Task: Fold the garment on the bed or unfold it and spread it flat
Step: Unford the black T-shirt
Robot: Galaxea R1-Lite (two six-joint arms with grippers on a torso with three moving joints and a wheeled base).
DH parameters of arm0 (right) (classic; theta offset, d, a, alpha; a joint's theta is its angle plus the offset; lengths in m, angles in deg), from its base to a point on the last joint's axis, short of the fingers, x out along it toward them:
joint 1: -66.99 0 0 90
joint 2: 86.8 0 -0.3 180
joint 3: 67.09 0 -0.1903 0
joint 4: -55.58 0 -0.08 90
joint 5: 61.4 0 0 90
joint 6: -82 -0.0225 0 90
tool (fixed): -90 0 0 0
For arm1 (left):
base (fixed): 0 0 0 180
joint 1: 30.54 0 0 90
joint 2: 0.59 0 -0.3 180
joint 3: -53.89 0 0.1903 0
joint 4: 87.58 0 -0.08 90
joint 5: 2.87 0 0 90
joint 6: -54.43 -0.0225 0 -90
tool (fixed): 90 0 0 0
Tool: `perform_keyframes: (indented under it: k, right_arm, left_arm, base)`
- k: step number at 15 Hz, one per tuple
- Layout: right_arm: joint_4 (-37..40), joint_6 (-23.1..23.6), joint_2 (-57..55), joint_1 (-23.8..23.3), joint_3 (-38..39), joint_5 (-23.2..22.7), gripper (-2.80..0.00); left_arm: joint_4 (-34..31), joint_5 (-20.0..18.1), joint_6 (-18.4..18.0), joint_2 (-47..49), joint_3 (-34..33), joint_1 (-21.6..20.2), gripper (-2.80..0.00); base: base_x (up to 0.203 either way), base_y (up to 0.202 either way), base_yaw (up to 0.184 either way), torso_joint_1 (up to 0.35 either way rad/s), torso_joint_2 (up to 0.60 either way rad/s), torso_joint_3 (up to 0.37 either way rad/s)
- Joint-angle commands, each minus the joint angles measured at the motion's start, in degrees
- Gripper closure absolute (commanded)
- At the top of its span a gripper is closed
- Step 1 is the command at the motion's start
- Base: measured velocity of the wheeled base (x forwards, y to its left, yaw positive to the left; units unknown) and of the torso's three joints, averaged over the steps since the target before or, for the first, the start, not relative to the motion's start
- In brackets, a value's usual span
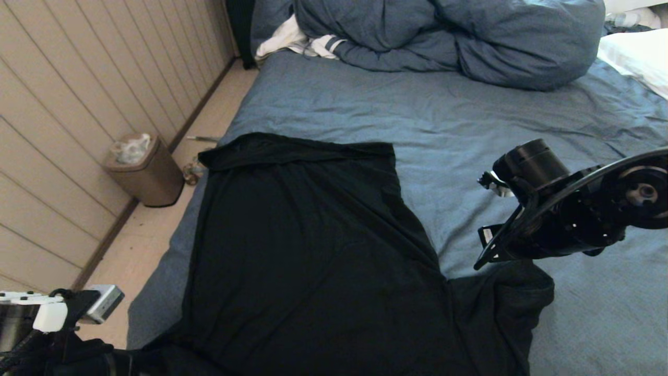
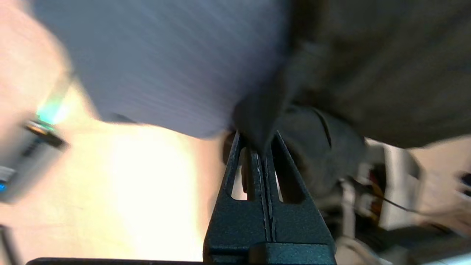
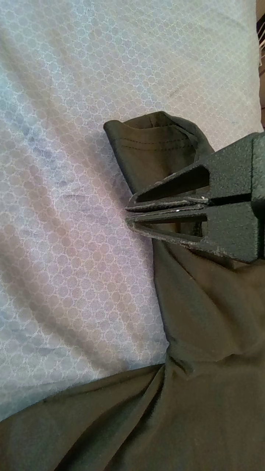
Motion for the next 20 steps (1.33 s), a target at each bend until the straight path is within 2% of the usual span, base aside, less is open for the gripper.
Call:
perform_keyframes:
  k: [1, 4, 7, 8, 9, 14, 16, 18, 20]
  right_arm:
    - [0.14, -0.04, -0.02, 0.08, -0.07, 0.08, 0.00]
    - [-0.12, 0.05, -0.37, 0.16, -0.23, 0.08, 0.00]
    - [-0.13, 0.05, -0.63, 0.08, -0.17, 0.04, 0.00]
    - [-0.13, 0.05, -0.63, 0.08, -0.16, -0.09, 0.00]
    - [-0.13, 0.05, -0.63, 0.08, -0.07, -0.27, 0.00]
    - [-0.13, -0.04, -0.46, -0.01, 0.46, -0.36, 0.00]
    - [-0.22, -0.04, -0.54, -0.36, 0.55, -0.39, 0.00]
    - [-0.30, -0.04, -0.77, -0.36, 0.55, -1.12, 0.00]
    - [-0.38, -0.04, -1.33, -0.27, 0.47, -1.59, 0.00]
  left_arm:
    - [0.11, -0.65, -2.84, -1.66, 0.27, -3.89, 0.00]
    - [0.10, -0.94, -4.74, -1.70, 0.34, -5.64, 0.00]
    - [-0.04, -2.70, -5.11, -1.61, 0.65, -5.85, 0.00]
    - [-0.14, -2.72, -5.11, -1.43, 0.64, -5.85, -0.56]
    - [-0.16, -2.73, -5.11, -1.10, 0.81, -5.90, -2.80]
    - [-0.27, -2.89, -3.57, -2.50, 3.59, -7.22, -2.80]
    - [-2.55, -2.97, -3.37, -6.02, 3.24, -7.19, -2.80]
    - [-11.52, -6.07, -3.32, -11.54, 3.94, -5.99, -2.80]
    - [-24.88, -10.86, -3.03, -14.70, 6.52, -2.67, -2.80]
  base:
    - [0.000, 0.000, 0.000, 0.000, 0.00, 0.000]
    - [0.000, 0.000, 0.000, 0.000, 0.00, 0.000]
    - [0.000, 0.000, 0.000, 0.000, 0.00, 0.000]
    - [0.000, 0.000, 0.000, 0.000, 0.00, 0.000]
    - [0.000, 0.000, 0.000, 0.000, 0.00, 0.000]
    - [0.000, 0.000, 0.000, 0.000, 0.00, 0.000]
    - [0.000, 0.000, 0.000, 0.000, 0.00, 0.000]
    - [0.000, 0.000, 0.000, 0.000, 0.00, 0.000]
    - [0.000, 0.000, 0.000, 0.000, 0.00, 0.000]
